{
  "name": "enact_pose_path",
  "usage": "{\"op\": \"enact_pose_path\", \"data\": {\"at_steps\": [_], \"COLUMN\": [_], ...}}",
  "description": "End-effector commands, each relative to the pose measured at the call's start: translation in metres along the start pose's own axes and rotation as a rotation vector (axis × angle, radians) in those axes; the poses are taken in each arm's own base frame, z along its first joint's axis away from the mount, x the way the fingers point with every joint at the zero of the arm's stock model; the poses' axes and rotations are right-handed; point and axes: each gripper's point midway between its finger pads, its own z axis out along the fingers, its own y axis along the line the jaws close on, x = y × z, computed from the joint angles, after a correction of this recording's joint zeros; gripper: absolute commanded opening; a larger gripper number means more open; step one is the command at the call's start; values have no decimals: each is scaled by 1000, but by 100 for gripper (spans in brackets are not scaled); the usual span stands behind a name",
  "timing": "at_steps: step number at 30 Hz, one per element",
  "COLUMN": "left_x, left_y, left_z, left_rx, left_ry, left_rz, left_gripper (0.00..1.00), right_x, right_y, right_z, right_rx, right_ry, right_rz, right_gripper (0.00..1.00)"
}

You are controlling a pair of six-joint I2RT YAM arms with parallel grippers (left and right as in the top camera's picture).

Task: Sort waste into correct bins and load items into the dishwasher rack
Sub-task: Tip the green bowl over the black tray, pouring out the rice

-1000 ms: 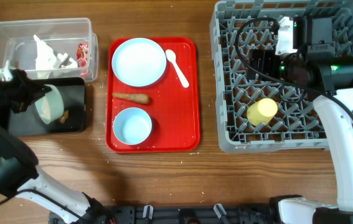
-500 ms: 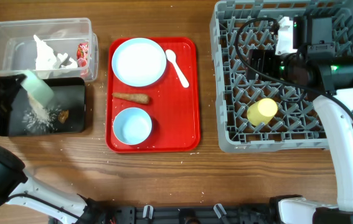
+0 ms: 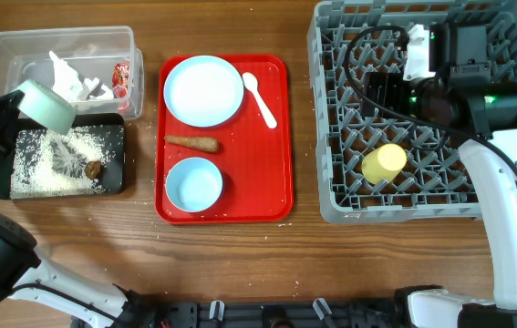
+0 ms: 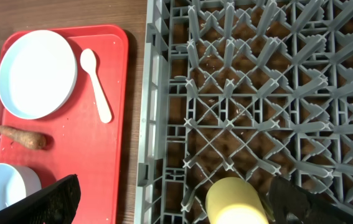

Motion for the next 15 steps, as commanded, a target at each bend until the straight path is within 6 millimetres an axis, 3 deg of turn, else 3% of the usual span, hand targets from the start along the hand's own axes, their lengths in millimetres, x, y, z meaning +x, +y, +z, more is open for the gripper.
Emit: {"op": "enact_pose_path", "data": {"at_steps": [1,8,12,15], "left_x": [0,0,-11,-11], "left_y": [-8,-2,48,23], "left_z": [-2,-3,-16,-15], "left_rx": [41,5,-287,-137], "left_ry": [-5,-7,-38,-43], "left_rz": [-5,-1,1,-14], "left_gripper": [4,4,4,4], "right_x": [-5,-4,-4,-4], "right_y": [5,5,5,5], "right_z": [-2,-2,-2,-2], "right_rx": [-17,-17,-17,-17], "right_ry": [-14,-14,-12,-13], "right_rz": [-26,-26,-26,-27], "right_gripper": [98,98,98,98]}}
